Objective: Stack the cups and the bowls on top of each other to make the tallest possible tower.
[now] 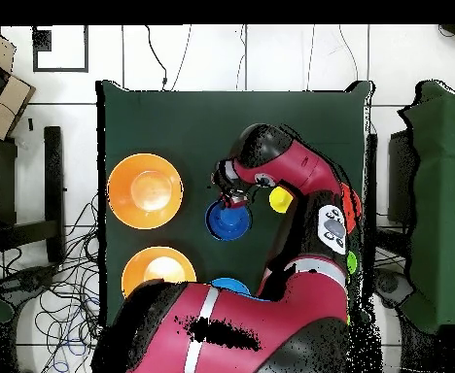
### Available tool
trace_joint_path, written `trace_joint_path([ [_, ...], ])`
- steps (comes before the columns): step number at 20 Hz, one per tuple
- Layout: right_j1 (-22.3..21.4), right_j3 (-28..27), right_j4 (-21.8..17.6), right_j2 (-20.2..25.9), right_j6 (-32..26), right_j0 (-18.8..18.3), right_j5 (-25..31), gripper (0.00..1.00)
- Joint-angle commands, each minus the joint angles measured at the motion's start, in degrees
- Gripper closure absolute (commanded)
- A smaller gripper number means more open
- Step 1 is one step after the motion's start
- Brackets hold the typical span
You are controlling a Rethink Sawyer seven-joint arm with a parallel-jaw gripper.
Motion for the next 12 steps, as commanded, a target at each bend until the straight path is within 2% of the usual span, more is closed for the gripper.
trace_joint_path([
  [1, 0.5, 2.7, 0.6, 3.2, 8.2, 1.8, -2.0, 1.0],
  [12, 0.7, 2.4, 0.8, 2.9, 8.1, 2.0, -1.9, 1.0],
])
